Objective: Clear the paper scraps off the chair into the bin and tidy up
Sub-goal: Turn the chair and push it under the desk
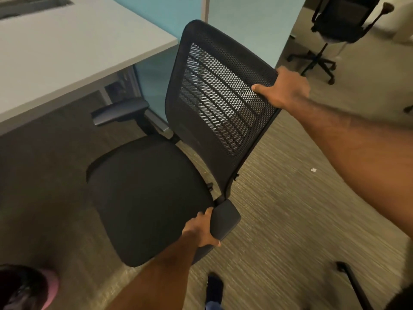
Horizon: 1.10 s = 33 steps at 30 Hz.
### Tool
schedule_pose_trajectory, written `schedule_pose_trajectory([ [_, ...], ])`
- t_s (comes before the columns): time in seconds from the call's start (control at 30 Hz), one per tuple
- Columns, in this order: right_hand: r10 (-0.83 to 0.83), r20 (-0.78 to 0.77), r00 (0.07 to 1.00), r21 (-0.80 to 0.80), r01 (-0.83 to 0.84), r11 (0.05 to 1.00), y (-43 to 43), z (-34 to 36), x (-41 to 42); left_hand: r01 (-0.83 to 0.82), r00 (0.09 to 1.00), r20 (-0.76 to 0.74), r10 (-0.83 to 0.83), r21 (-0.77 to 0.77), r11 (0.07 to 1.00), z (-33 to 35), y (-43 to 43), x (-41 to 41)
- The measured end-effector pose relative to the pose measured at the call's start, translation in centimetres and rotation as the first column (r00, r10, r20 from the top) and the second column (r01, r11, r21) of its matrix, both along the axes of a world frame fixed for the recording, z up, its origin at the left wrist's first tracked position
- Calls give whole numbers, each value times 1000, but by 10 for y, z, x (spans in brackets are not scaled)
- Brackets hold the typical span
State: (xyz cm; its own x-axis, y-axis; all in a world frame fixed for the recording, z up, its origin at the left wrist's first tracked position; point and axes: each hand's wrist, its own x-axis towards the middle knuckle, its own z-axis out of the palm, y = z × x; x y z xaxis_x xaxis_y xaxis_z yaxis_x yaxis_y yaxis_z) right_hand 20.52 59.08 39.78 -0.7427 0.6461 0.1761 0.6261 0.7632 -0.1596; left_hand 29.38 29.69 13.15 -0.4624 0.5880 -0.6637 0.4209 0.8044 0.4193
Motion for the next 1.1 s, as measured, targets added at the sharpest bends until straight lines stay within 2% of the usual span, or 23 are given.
schedule_pose_trajectory([
  [0.23, -98, -3, 995, -24, 98, 995, -33, 5, 28, 87, 991, -100, -89, -30, 996, -5, -48, 7],
  [0.6, -116, -28, 993, -198, 108, 974, -96, 11, 34, 158, 973, -164, -160, -25, 987, -4, -137, -19],
  [0.97, -96, -35, 995, -278, 82, 957, -173, 13, 9, 149, 972, -172, -163, -89, 985, -6, -217, -49],
  [1.1, -112, -81, 990, -413, 69, 908, -207, 11, -5, 145, 966, -198, -166, -119, 982, -7, -259, -67],
])
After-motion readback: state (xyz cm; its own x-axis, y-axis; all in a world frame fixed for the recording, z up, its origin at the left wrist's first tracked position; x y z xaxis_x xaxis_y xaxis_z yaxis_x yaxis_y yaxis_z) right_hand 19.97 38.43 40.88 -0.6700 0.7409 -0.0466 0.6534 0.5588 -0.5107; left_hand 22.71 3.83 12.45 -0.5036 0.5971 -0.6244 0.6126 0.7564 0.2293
